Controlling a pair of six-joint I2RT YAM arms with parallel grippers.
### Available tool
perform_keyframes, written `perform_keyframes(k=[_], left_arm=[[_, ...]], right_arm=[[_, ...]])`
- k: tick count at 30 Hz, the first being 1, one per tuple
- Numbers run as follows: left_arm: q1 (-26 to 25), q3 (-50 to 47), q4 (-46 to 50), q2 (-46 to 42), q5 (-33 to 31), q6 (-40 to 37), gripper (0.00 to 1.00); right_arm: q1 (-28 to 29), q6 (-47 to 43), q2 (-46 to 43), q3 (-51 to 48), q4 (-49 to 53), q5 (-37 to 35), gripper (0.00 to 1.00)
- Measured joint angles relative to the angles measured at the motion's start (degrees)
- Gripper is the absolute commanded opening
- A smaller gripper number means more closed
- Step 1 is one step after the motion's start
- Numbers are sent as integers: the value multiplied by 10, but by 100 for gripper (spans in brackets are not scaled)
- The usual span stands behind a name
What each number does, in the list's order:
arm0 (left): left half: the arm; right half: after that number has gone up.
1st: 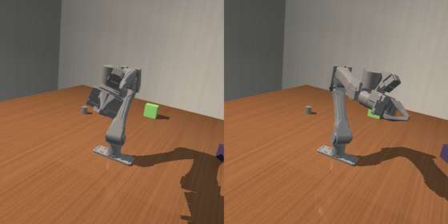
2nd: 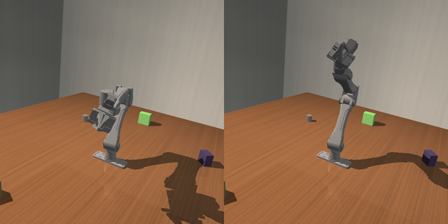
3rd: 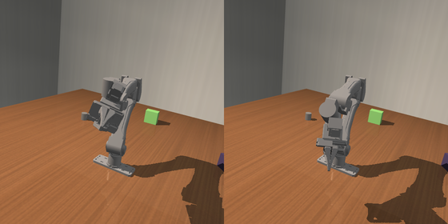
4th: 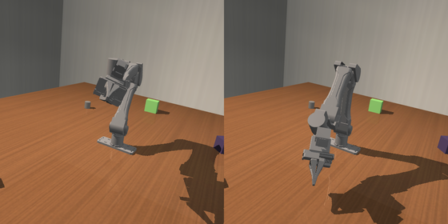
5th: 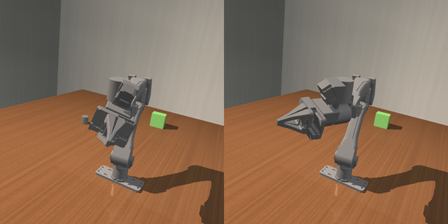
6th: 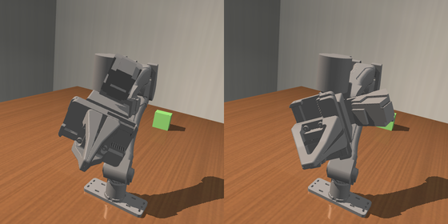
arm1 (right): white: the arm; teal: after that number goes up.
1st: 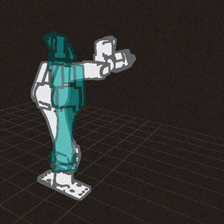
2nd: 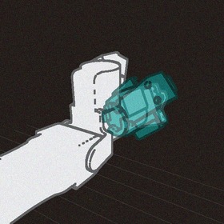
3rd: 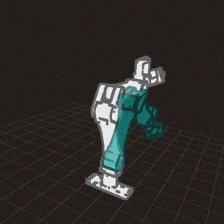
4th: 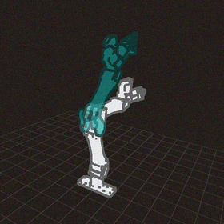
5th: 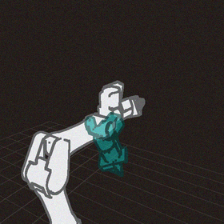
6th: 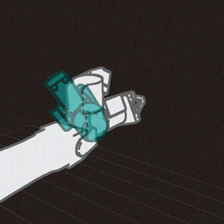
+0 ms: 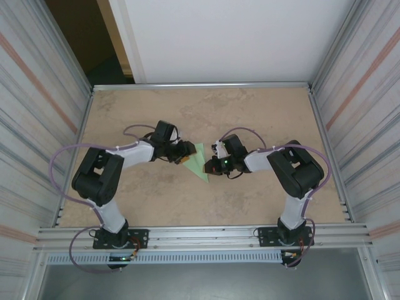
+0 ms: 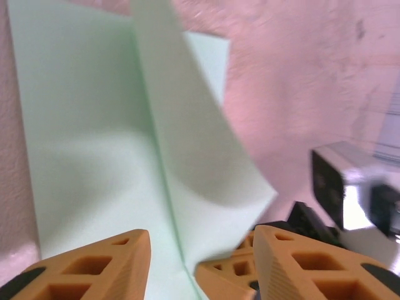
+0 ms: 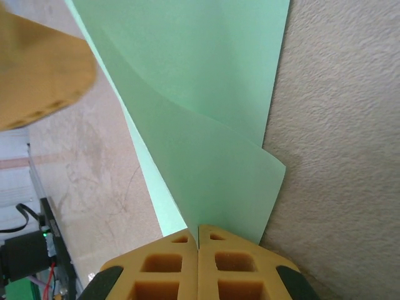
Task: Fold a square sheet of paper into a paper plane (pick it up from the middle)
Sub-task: Fourth fold the wing at the center of the table.
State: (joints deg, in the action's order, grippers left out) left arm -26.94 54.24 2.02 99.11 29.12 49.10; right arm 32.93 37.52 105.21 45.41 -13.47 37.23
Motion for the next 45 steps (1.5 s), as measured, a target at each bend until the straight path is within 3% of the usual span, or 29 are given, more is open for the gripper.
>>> perform_keyframes(k=[5,13,21,34,45], left_arm=[[0,-46,-70,-35,18,-7,30],[-2,-97,-170,-23,68,-9,20],[-12,-77,-215,41,105,-9,18],[-13,-44,-215,83,118,-13,17],[-13,-29,-194,90,118,-17,17]], right_arm=[[-13,4,7,-10,-21,27,3],[-22,13,17,-14,-40,53,3],[-25,13,24,-14,-47,68,6],[-26,10,24,-10,-49,89,23],[-27,11,24,-10,-45,87,19]])
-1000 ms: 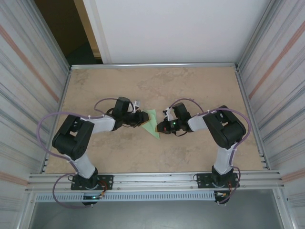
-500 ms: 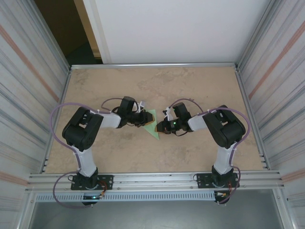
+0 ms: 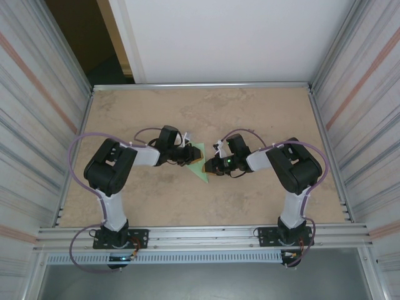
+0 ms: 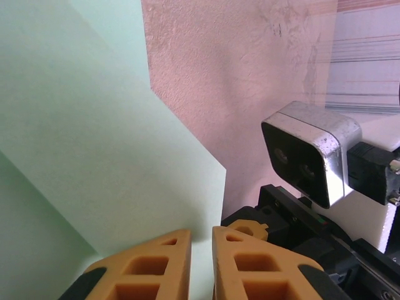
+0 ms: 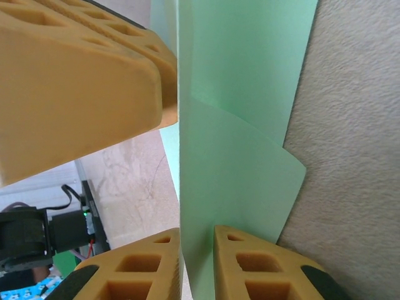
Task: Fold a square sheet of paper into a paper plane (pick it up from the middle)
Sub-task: Fourth fold the wing at the center of the table.
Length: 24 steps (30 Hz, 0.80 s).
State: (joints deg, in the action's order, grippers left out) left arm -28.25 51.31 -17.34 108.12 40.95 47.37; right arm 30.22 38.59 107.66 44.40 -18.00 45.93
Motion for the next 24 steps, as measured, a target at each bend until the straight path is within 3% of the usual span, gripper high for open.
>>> perform_keyframes(k=[8,24], left_arm=[[0,3,8,0,2,-2,17],[20,-10,-20,-21,12,5,18]], right_arm=[[-2,0,0,1,12,-13,9],[-6,2,7,5,17,-7,7]])
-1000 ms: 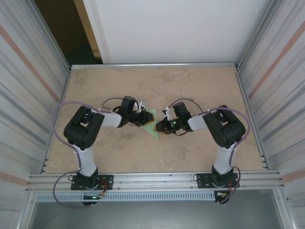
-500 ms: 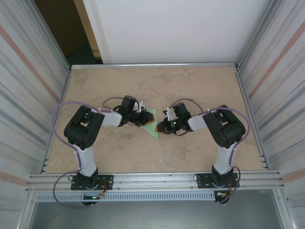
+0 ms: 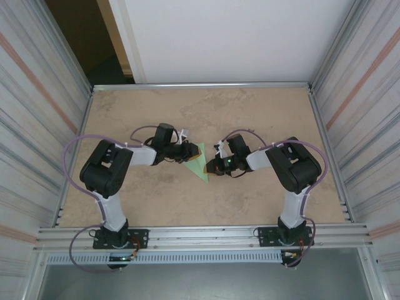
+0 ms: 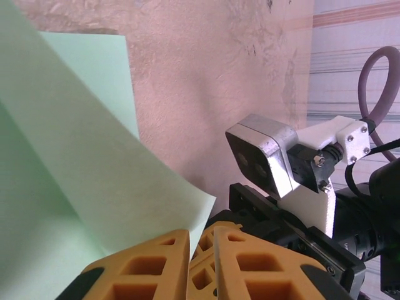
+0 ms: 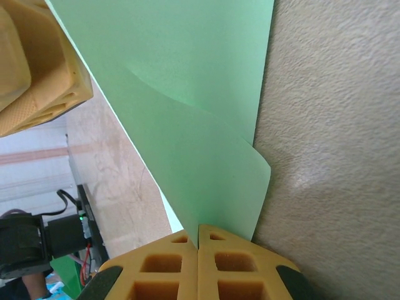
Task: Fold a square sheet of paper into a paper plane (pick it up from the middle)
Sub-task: Fourth fold the wing at the center of the table.
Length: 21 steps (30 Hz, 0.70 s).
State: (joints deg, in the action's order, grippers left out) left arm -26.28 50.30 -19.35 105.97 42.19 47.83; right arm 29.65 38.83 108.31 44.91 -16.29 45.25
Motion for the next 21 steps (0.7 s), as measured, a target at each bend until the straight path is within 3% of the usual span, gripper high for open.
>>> perform_keyframes(k=[21], left_arm=[[-7,21,16,30,2,-1,14]], right_arm=[[-1,3,0,5,3,14,19]])
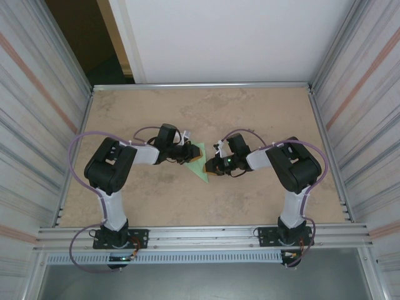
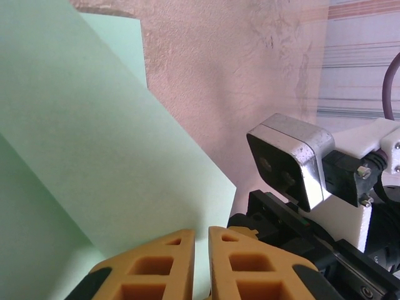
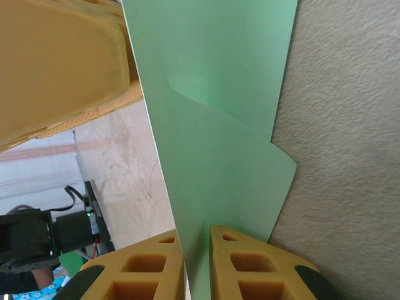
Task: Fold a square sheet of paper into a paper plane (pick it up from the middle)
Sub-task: Fourth fold the wing at the center of the table.
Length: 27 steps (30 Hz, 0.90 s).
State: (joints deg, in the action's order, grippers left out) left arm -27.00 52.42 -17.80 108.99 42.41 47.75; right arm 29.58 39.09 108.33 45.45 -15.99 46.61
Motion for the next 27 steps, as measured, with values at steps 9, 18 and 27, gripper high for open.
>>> perform_keyframes(k=[9,18,27], left_arm=[[0,9,26,6,-1,-7,13],[-1,28,59,19,-3,-17,13],[-4,35,78,22,-5,-27,13]], right_arm=[[0,10,-4,4,10,0,23],[0,13,-10,5,18,-5,26],[-1,31,-31,4,34,-26,31]])
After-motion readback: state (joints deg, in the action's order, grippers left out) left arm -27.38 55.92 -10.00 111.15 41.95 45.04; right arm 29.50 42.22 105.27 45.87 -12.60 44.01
